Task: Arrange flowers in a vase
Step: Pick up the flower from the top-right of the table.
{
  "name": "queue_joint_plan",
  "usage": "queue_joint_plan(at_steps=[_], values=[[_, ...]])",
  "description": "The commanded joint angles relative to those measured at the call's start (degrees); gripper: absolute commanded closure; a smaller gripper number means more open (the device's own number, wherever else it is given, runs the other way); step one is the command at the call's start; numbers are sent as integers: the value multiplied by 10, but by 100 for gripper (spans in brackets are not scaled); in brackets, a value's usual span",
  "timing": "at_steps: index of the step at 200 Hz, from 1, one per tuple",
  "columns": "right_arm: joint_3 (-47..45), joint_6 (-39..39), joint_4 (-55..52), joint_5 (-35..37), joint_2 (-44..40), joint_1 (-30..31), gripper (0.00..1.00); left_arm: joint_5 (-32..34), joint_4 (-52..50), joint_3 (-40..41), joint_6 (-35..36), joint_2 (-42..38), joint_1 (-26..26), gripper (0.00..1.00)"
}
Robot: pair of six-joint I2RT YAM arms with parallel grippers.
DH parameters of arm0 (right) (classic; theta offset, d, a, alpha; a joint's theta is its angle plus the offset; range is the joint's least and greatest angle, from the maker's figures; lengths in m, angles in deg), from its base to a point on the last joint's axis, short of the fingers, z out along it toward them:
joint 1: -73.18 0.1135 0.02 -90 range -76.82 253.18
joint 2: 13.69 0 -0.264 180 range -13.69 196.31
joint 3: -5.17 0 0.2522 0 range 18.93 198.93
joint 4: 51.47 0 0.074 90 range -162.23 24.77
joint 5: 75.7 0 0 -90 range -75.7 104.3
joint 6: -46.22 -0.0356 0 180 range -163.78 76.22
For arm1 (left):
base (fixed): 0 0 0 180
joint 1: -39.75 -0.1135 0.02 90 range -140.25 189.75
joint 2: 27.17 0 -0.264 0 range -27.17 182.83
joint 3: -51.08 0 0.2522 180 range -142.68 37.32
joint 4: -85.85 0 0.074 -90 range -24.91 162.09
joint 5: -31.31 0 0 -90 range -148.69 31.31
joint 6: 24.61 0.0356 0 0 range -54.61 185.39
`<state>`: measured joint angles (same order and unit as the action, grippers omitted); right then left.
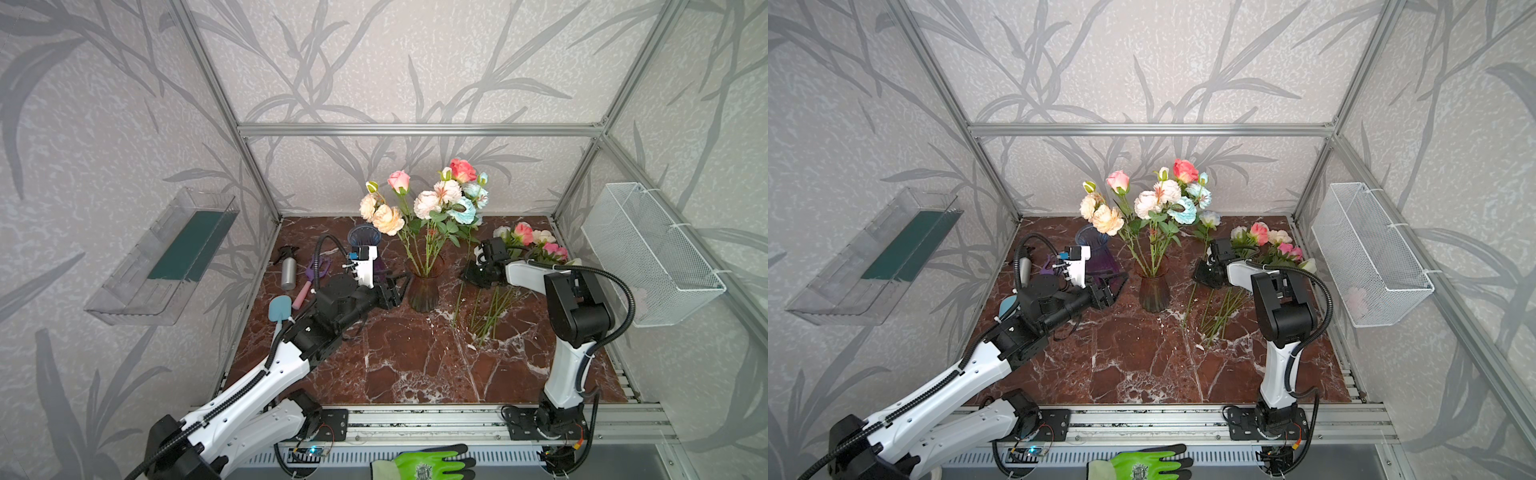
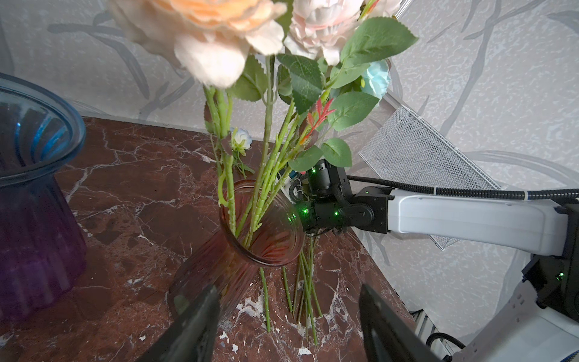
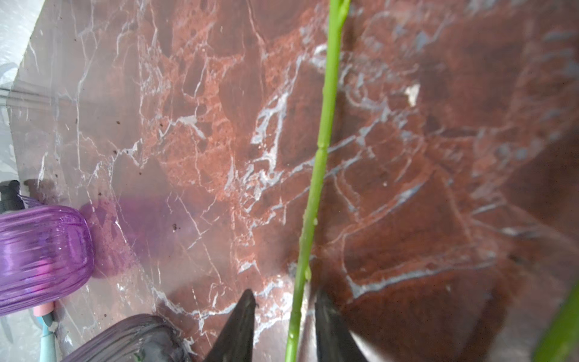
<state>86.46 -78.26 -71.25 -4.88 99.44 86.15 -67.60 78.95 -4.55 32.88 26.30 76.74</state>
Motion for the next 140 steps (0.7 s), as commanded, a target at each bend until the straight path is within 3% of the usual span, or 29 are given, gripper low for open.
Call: queue_joint_plan(at_steps=[1,38,71,101,140], values=[[13,-11,0,-1,26,1,68,-3,-3,-13,4,-5,-3,28],[23,-9,-6,27,38,0,84,1,-4,-12,6,-12,-3,29],[13,-13,1,36,32,-6,92,1,-4,-12,7,-14,-4,28],[-11,-16,28,28,6,-12,96,-3,-3,-12,6,-15,-5,29],[-81,-61,143,-18,-66,-21,99,-1,-3,-12,7,-18,-7,28]])
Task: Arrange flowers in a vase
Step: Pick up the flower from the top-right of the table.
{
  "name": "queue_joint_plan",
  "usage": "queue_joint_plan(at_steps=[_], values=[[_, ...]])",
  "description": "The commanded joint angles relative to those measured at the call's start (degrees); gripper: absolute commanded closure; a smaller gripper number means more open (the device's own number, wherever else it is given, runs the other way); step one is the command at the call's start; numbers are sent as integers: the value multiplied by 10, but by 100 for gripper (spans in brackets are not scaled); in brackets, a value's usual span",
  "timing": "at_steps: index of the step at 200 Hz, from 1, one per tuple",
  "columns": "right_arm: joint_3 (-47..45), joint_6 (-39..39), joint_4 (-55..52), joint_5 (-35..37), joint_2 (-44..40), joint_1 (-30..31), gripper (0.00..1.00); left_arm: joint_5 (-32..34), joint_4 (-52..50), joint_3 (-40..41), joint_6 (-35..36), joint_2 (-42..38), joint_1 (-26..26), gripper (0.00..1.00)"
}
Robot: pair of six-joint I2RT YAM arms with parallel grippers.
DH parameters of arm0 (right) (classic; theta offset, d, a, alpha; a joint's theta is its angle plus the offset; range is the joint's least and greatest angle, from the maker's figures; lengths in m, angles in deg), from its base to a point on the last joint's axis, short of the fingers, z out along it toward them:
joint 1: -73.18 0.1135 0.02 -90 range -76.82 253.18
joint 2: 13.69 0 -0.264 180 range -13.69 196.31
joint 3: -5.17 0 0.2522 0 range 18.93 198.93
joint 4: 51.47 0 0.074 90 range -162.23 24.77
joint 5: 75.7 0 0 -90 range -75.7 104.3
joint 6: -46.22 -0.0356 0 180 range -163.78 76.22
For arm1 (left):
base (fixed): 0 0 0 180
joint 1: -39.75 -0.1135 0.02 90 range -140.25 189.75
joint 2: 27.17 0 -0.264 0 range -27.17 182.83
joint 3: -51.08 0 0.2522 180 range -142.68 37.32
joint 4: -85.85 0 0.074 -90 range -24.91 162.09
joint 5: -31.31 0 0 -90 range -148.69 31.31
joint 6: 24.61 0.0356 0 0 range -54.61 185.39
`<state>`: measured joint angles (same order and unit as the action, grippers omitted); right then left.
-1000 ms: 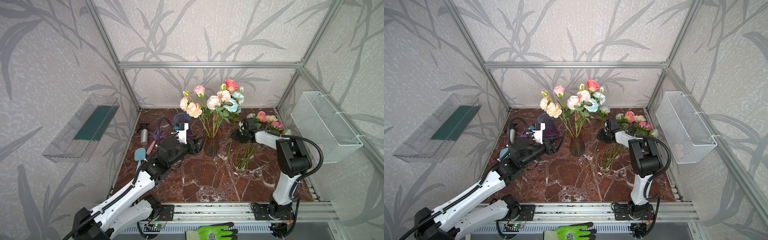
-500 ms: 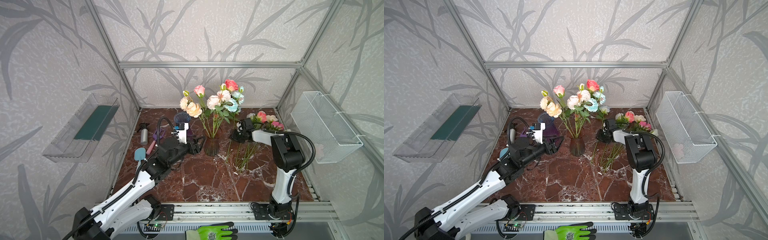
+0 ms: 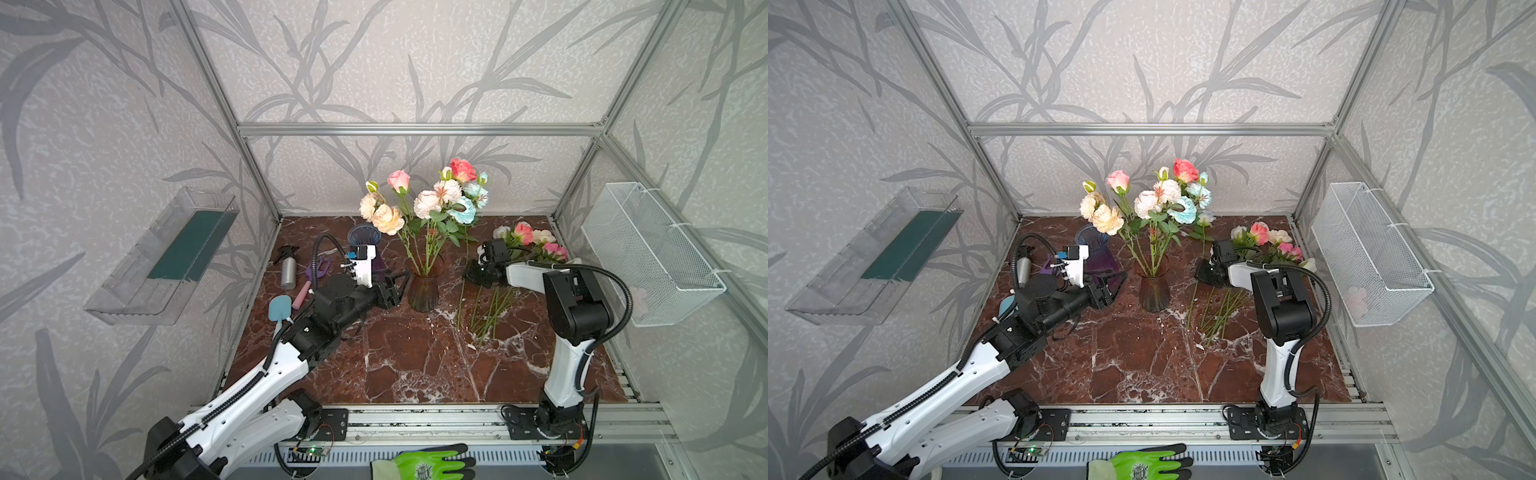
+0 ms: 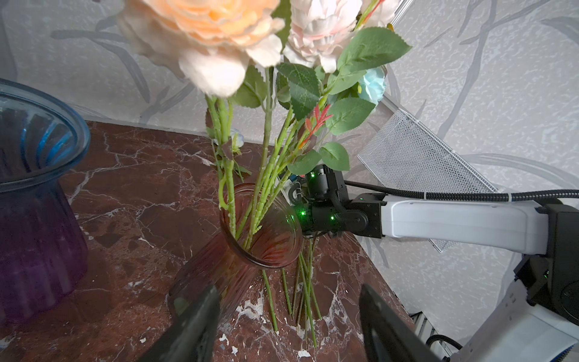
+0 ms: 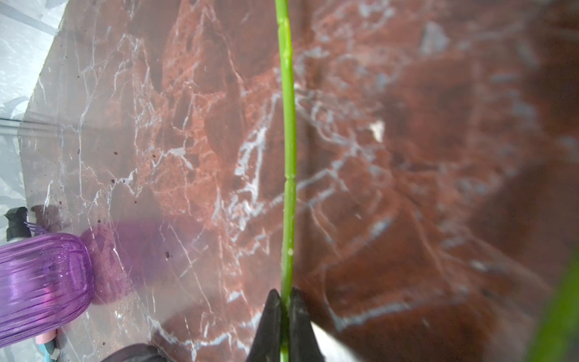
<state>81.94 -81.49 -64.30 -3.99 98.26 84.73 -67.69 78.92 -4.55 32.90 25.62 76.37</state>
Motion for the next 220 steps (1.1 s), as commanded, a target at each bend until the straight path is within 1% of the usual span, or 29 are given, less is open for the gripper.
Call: queue_joint_plan(at_steps=[1,16,64,112,137,164,189,193,220], values=[[-38,-29,77,-28,-56,-6,99,0,-2,-12,7,-11,-4,28],[-59,-35,105,-41,-89,-7,99,5,-4,-11,10,-11,-4,28],[-118,-40,143,-45,-195,-9,100,15,-7,-12,16,-22,-9,28],[-180,-38,156,-25,-313,-11,100,20,-8,-12,18,-23,-11,29],[-205,-19,137,4,-390,-11,100,19,-7,-11,21,-29,-12,28],[-216,1,108,24,-465,-11,100,43,-15,-12,38,-39,-16,28],[-212,8,82,30,-513,-11,100,70,-19,-9,53,-50,-18,28],[-209,27,77,30,-520,-11,100,75,-19,-8,55,-52,-17,28],[-191,42,53,32,-558,-10,100,102,-24,-7,73,-66,-19,28]])
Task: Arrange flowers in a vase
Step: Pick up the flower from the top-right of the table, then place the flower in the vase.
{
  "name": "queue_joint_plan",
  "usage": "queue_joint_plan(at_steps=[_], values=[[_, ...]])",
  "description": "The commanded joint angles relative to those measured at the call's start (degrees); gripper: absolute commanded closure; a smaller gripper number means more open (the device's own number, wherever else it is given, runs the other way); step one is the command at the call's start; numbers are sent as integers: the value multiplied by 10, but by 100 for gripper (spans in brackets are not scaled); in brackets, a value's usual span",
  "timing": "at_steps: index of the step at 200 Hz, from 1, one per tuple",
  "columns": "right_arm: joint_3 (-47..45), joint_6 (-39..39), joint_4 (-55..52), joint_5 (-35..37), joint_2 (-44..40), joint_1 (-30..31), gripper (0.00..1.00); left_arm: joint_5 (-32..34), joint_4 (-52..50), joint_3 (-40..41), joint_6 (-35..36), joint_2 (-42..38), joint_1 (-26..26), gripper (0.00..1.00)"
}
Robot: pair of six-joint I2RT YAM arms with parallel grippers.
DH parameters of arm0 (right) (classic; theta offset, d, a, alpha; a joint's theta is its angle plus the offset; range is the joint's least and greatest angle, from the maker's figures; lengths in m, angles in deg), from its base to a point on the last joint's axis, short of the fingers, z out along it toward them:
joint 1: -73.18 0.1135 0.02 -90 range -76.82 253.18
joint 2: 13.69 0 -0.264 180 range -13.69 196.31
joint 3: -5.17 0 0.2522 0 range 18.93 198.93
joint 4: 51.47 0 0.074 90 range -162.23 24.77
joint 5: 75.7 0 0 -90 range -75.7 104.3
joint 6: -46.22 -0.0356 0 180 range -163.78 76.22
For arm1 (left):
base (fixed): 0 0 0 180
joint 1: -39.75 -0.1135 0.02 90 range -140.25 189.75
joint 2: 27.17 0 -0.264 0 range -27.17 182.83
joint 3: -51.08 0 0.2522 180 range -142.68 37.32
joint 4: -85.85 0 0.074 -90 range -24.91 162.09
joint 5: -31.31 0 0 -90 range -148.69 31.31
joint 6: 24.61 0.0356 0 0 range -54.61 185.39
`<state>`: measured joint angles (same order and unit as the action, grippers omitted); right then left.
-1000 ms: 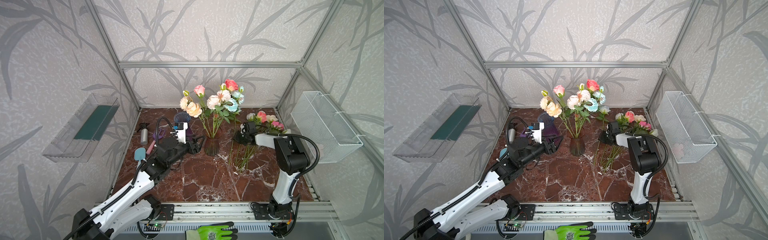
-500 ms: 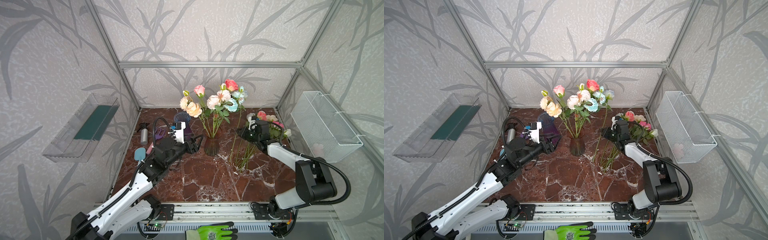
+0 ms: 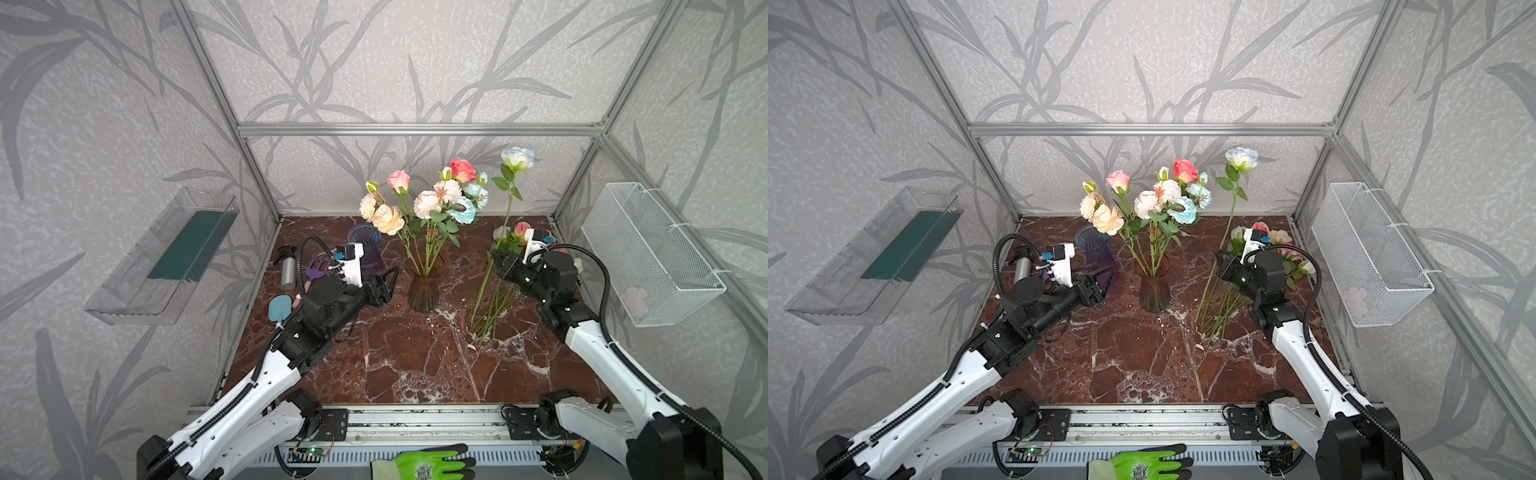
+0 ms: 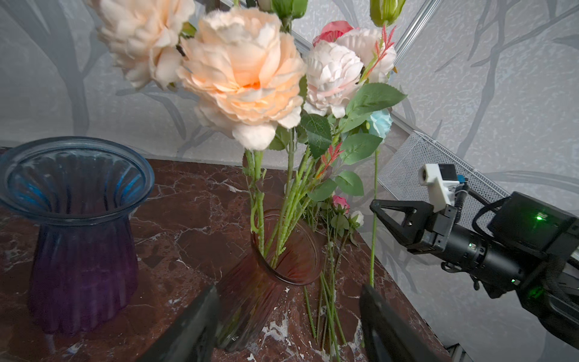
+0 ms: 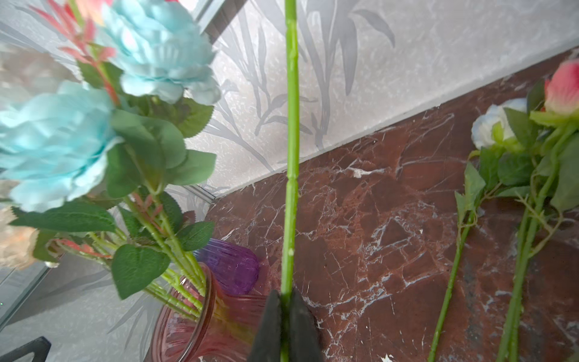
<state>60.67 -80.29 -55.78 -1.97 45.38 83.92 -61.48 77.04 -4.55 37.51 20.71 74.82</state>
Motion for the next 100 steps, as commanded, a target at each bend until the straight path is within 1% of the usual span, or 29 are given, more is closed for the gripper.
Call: queue_joint_plan(at_steps=[1,52,83,100], values=[[24,31,-33,12,-30,-2,100,41,-6,-7,28,-18,-3,28],[83,61,-38,18,-58,16,100,100,-6,2,43,-47,-7,28],[123,86,-15,33,-54,47,100,137,-7,9,39,-64,-12,28],[155,108,-5,35,-41,72,100,170,-7,14,33,-74,-21,28]])
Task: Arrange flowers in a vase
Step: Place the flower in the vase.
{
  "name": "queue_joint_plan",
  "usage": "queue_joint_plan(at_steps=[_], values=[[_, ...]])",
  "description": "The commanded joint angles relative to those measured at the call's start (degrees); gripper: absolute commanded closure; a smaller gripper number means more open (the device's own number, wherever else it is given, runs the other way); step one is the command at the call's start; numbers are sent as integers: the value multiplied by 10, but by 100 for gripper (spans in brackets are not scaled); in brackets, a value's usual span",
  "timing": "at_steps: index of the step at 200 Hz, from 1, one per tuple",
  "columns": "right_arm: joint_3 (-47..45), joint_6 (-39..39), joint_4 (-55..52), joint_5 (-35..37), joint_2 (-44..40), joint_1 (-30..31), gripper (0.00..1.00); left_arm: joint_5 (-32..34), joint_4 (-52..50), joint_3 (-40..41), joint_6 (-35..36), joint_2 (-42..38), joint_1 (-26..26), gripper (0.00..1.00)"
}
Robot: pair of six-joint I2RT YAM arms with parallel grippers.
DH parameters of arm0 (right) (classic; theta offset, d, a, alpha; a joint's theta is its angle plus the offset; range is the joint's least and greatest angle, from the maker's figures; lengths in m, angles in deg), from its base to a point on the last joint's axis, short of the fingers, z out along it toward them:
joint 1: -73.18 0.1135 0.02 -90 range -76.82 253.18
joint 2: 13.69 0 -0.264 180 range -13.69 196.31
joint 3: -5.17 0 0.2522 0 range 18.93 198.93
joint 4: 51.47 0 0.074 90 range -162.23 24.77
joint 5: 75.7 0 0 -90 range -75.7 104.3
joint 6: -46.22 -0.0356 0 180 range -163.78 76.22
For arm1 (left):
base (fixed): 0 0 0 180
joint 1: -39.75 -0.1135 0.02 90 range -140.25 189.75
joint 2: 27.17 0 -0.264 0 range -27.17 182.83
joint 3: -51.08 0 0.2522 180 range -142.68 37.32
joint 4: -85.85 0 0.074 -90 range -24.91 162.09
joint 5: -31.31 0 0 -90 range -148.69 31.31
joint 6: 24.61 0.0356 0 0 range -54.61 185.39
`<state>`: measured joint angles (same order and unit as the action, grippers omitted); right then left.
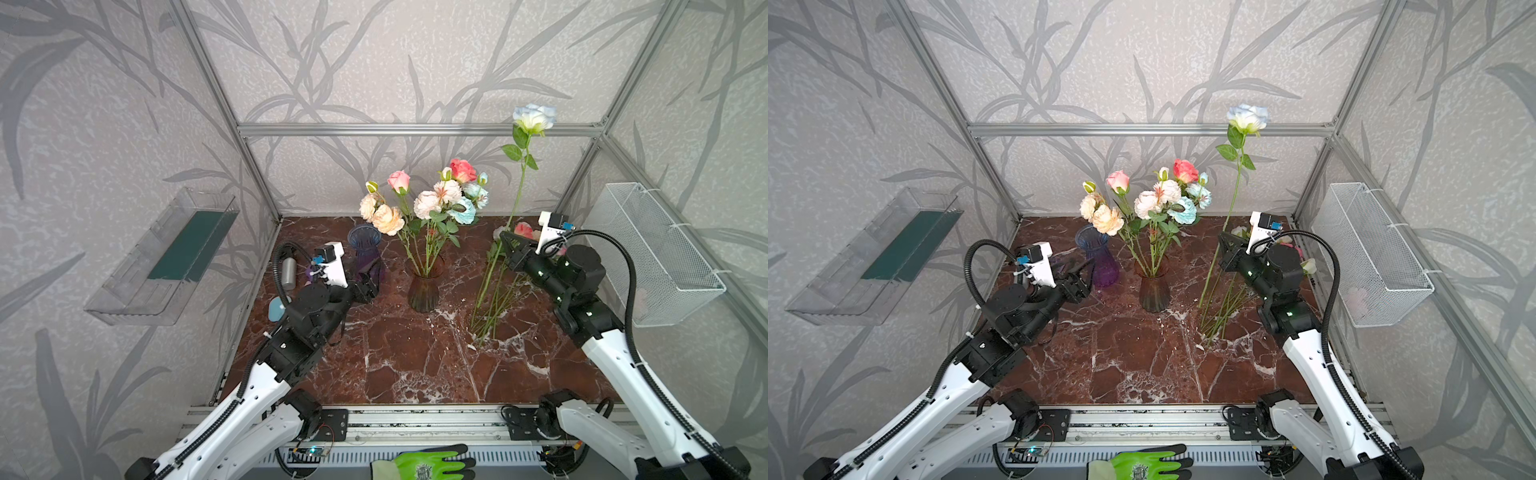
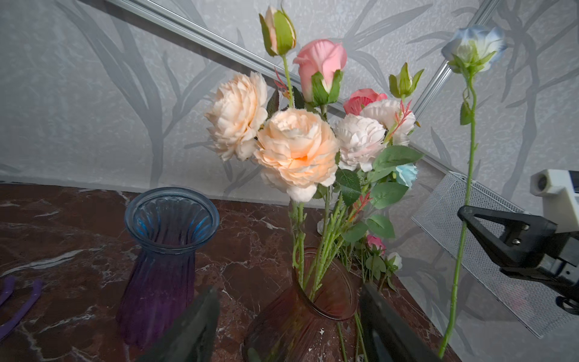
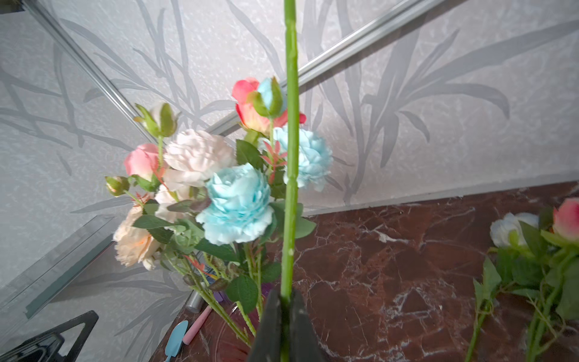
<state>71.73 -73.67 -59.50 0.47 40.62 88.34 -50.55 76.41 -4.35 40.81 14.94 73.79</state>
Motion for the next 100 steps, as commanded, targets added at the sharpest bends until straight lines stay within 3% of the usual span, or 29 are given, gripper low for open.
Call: queue_joint_plan(at_steps=[1,49,100], values=[[46,43,32,11,8,30,100,62,-1,12,0,-16,-11,28],[140,103,67,37,76,121,100,122,-9,26,-30,-44,-47,28],[201,140,162,44,191,161,100,99,-5,28,-49,-41,-68,28]])
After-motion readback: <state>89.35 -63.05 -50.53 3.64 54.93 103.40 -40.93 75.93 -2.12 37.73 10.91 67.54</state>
